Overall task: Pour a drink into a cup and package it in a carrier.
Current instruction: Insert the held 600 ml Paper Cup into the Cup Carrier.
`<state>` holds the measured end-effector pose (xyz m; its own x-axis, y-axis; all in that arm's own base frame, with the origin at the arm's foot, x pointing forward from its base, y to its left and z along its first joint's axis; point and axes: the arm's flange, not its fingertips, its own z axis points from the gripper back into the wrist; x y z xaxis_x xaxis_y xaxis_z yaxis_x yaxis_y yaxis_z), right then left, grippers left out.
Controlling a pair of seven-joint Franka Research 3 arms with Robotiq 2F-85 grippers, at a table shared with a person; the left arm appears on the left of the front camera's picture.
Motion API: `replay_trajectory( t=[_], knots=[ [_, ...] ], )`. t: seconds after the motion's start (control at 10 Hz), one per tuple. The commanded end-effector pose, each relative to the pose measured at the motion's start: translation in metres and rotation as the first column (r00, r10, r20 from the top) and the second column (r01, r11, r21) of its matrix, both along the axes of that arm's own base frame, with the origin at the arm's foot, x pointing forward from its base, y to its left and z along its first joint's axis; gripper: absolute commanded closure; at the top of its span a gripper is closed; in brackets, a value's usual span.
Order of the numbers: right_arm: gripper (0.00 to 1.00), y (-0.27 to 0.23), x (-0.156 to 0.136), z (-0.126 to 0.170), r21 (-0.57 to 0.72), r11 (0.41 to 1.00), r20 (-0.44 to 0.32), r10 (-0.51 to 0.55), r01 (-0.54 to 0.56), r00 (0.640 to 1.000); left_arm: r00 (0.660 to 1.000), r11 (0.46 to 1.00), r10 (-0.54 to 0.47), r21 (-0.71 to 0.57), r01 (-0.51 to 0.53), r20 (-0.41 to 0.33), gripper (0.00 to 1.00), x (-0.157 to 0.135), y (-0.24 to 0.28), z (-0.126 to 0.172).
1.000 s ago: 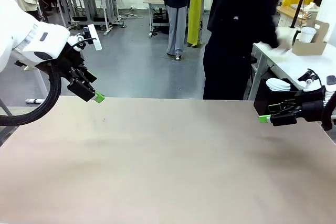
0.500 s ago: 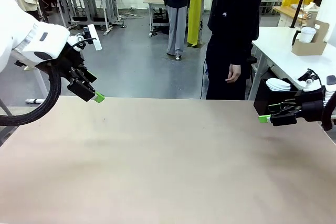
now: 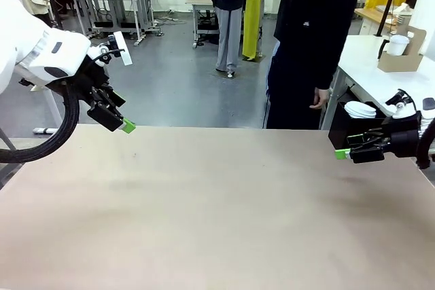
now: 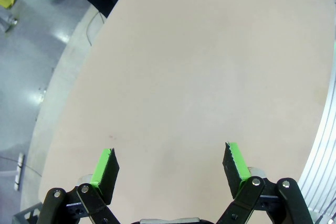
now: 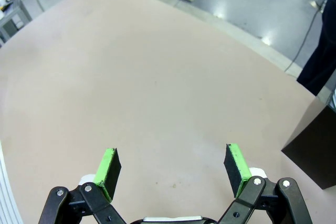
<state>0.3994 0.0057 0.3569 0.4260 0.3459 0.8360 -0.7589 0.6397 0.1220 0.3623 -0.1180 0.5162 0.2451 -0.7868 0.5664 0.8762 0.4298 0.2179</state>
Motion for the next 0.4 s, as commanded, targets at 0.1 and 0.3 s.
replay_trajectory(
  t=[0.1,0.3],
  knots=[
    [0.0,-0.0015,0.0001,0.002,-0.009,1.0,0.011,-0.007,0.007,1.0,1.0,1.0,0.011,-0.006,-0.011,-0.001,0.0,-0.001,0.0005,0.0001],
    [0.0,-0.0015,0.0001,0.002,-0.009,1.0,0.011,-0.007,0.007,1.0,1.0,1.0,0.011,-0.006,-0.011,-0.001,0.0,-0.001,0.0005,0.0001]
  ],
)
